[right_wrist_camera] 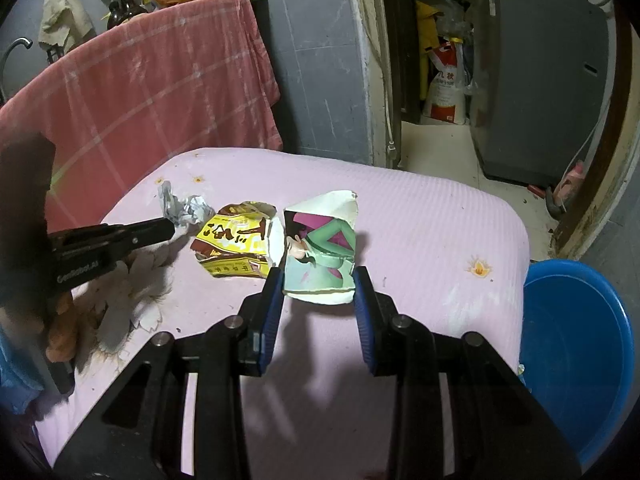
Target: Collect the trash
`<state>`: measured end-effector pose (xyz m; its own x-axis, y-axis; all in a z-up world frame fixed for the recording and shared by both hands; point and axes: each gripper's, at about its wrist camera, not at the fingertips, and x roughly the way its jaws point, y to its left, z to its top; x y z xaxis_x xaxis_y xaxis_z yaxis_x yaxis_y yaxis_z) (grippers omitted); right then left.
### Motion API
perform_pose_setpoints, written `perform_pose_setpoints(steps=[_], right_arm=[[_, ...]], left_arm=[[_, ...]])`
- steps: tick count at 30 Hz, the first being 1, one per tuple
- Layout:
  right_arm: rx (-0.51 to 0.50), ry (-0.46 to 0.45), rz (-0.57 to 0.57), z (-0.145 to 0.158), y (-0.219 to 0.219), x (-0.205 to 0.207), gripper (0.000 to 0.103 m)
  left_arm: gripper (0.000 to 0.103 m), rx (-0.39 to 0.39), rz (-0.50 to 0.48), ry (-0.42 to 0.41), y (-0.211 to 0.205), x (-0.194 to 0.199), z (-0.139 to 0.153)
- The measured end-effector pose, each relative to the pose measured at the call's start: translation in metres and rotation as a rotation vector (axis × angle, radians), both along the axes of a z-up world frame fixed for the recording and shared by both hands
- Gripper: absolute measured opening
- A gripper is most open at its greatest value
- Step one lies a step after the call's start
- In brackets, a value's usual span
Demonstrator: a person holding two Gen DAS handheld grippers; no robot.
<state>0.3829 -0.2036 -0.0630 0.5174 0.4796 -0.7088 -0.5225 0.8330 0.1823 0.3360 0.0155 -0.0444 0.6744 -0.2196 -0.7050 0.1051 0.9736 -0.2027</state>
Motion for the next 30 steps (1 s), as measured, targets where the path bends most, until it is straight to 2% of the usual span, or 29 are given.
perform_pose_setpoints(steps=[6,16,24,30], right_arm=[[0.016,-0.04,-0.009,0.006,-0.002,-0.006,0.034],[0.055,-0.187,-0.042,0.027,-0.006,-0.024,0.034],[0.138,-0.315,-0.135,0.054,-0.035,-0.038,0.034],[0.175,-0.342,-0.188,0.062,-0.059,-0.041,0.034]], left_arm=[[0.0,0.017,-0.006,-0.06,-0.007,-0.015,0.005],[0.0,0.04,-0.027,-0.187,-0.023,-0.037,0.026],[0.0,0.016,-0.053,-0.315,-0.048,-0.041,0.054],[0.0,0.02,-0.112,-0.345,-0.07,-0.033,0.064]])
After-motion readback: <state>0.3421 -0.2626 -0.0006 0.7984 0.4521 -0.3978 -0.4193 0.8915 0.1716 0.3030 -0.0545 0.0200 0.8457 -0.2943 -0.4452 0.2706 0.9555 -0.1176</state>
